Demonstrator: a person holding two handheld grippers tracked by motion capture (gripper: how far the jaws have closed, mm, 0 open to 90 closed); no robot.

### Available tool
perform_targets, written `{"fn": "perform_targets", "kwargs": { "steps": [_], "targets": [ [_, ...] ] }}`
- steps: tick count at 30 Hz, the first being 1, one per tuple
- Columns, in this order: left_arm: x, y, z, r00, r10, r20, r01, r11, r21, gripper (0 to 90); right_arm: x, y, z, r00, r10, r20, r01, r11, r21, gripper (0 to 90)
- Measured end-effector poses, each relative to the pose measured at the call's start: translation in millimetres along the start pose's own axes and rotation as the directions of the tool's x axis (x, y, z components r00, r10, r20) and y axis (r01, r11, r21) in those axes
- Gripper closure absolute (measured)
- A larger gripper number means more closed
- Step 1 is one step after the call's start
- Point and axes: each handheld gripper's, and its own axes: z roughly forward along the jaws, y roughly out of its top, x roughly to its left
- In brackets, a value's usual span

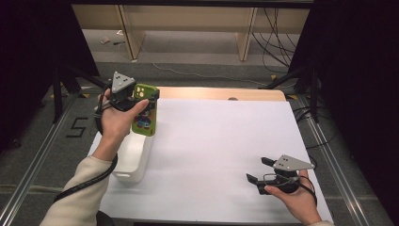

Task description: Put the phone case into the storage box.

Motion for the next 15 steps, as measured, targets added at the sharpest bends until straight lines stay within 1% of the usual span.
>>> {"fn": "perform_targets", "kwargs": {
  "steps": [15],
  "targets": [
    [7.2,1.3,-0.9,1.0000,0.003,-0.007,-0.003,1.0000,-0.007,16.3,-0.1,0.1,-0.1,1.0000,0.000,0.001,0.000,1.000,-0.001,16.4]
  ]
}}
